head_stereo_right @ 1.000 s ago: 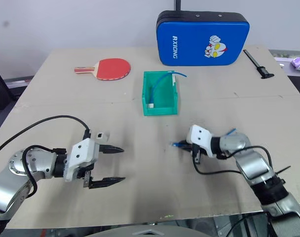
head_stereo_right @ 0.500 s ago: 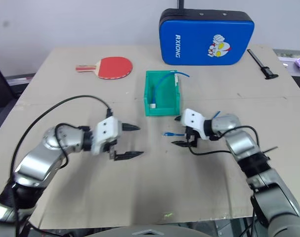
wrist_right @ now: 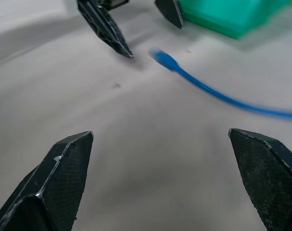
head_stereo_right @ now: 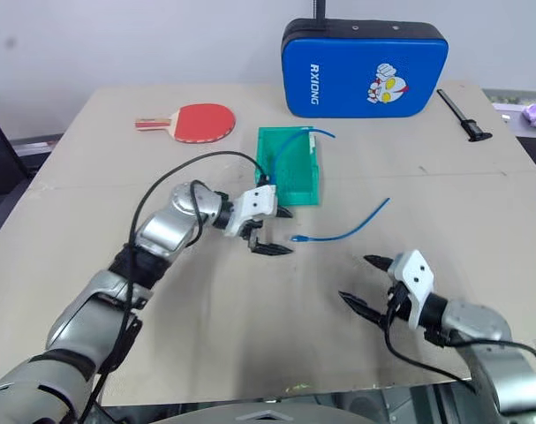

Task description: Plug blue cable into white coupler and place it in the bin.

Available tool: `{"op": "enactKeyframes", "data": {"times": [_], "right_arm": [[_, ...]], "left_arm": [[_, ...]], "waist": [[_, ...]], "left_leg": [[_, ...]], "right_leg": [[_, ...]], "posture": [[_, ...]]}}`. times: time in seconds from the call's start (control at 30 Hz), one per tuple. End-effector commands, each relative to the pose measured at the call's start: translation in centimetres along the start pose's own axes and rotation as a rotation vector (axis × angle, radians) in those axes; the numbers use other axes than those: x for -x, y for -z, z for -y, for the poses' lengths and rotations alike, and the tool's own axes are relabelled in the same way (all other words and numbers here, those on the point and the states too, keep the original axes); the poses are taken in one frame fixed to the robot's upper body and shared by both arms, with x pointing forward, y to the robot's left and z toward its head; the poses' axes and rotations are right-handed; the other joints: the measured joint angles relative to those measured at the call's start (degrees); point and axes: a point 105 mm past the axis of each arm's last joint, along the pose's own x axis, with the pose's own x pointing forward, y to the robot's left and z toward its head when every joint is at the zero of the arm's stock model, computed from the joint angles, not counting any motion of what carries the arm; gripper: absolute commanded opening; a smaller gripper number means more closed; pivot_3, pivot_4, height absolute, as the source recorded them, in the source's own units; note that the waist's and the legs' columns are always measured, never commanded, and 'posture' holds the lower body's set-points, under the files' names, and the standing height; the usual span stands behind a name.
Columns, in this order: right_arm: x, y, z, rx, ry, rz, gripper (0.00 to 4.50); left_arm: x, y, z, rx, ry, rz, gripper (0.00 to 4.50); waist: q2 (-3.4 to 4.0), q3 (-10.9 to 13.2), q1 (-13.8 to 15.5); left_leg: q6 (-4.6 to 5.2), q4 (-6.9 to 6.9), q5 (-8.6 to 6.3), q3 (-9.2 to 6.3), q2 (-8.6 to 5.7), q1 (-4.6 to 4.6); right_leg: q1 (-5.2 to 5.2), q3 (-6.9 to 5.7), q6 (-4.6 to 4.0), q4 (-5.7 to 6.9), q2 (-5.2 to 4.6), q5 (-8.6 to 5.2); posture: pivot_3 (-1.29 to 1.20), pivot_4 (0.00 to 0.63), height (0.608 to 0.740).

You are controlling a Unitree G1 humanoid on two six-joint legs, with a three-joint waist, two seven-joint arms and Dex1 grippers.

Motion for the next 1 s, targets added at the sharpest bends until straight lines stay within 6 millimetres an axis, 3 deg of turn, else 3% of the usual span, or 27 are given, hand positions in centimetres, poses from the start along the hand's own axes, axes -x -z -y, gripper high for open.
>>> {"op": "enactKeyframes", "data": {"times": [0.03,0.1,0.2,0.37,0.4,0.43,0.47,0.5,0.57,0.63,0.73,0.87,1.0], "right_arm": [[0.6,-1.4,0.3,0.054,0.077,0.062,4.46],[0.6,-1.4,0.3,0.063,0.095,0.071,4.46],[0.7,-2.1,0.5,0.075,0.126,0.114,4.5],[0.5,-2.2,0.3,0.083,0.113,0.126,4.5],[0.4,-2.1,0.3,0.082,0.106,0.126,4.5],[0.3,-2.1,0.2,0.078,0.099,0.127,4.5],[0.2,-2.0,0.1,0.06,0.085,0.124,4.5],[0.1,-1.9,0.0,0.046,0.074,0.122,4.5],[-0.4,-2.0,-0.9,-0.073,0.013,0.133,4.5],[-0.8,-2.7,-1.5,-0.204,-0.048,0.168,4.5],[-1.6,-4.2,-1.4,-0.339,-0.098,0.245,4.5],[-2.2,-6.3,-1.0,-0.447,-0.146,0.346,4.5],[-2.2,-10.1,-0.5,-0.579,-0.23,0.536,4.5]], "left_arm": [[-0.4,-0.1,-0.4,-0.044,0.04,-0.026,4.5],[-0.6,0.2,-0.4,-0.049,0.064,-0.045,4.5],[-0.6,0.7,-0.1,-0.038,0.102,-0.063,3.67],[-0.7,0.9,0.2,-0.037,0.111,-0.063,1.05],[-0.7,0.9,0.2,-0.037,0.113,-0.062,1.05],[-0.8,0.8,0.3,-0.035,0.112,-0.055,0.41],[-0.8,0.5,0.4,-0.028,0.11,-0.034,0.13],[-0.8,0.3,0.4,-0.023,0.108,-0.019,0.03],[-0.5,-2.3,0.4,0.091,0.104,0.147,0.03],[0.4,-4.9,0.6,0.191,0.123,0.301,0.03],[1.5,-7.0,1.5,0.297,0.167,0.431,0.03],[2.4,-8.4,2.9,0.39,0.23,0.51,0.03],[2.5,-8.7,4.7,0.444,0.292,0.537,0.03]], "waist": [[0.0,0.0,-0.14],[-0.01,0.0,-0.22],[-0.02,-0.01,-0.24],[-0.03,-0.01,-0.21],[-0.02,-0.01,-0.22],[-0.02,-0.01,-0.21],[-0.03,-0.01,-0.2],[-0.03,-0.01,-0.21],[-0.02,-0.01,-0.25],[-0.05,0.01,-0.38],[-0.07,0.03,-0.57],[-0.06,0.02,-0.92],[-0.06,0.02,-0.97]], "left_leg": [[0.0,0.05,0.0,0.0,0.0,0.0],[0.0,0.13,0.0,0.0,0.0,-0.02],[0.0,0.17,0.0,0.01,0.0,-0.02],[0.01,0.17,0.0,-0.01,0.01,-0.02],[0.01,0.17,0.0,-0.02,0.01,-0.02],[0.01,0.17,-0.01,-0.02,0.01,-0.02],[0.01,0.17,-0.01,-0.02,0.01,-0.02],[0.01,0.17,-0.01,-0.01,0.01,-0.02],[0.01,0.17,-0.01,-0.02,0.02,-0.02],[0.01,0.19,-0.01,-0.06,0.19,-0.06],[0.01,0.29,-0.01,-0.13,0.23,-0.1],[0.01,0.32,-0.01,-0.11,0.23,-0.02],[0.01,0.32,0.0,-0.13,0.22,0.0]], "right_leg": [[0.0,0.02,0.0,0.01,0.01,0.0],[0.0,0.02,0.01,0.05,0.01,0.0],[0.0,0.04,0.01,0.07,0.01,0.0],[0.01,0.03,0.01,0.1,0.01,-0.01],[0.01,0.03,0.01,0.1,0.01,-0.01],[0.01,0.03,0.01,0.1,0.01,-0.01],[0.01,0.03,0.01,0.09,0.01,-0.01],[0.01,0.03,0.02,0.1,0.01,-0.01],[0.01,0.03,0.02,0.1,0.01,-0.01],[0.0,0.02,0.01,0.13,-0.02,-0.01],[0.0,-0.04,0.01,0.17,-0.04,-0.01],[0.02,0.01,0.01,0.26,-0.06,-0.01],[0.01,0.01,0.01,0.31,-0.06,-0.01]], "posture": [[0.0,0.15,0.74],[0.0,0.15,0.74],[0.0,0.15,0.74],[0.0,0.15,0.74],[0.0,0.15,0.74],[0.0,0.15,0.74],[0.0,0.15,0.74],[0.0,0.15,0.74],[0.0,0.15,0.74],[0.0,0.15,0.74],[0.0,0.15,0.74],[0.0,0.15,0.74],[0.0,0.15,0.74]]}}
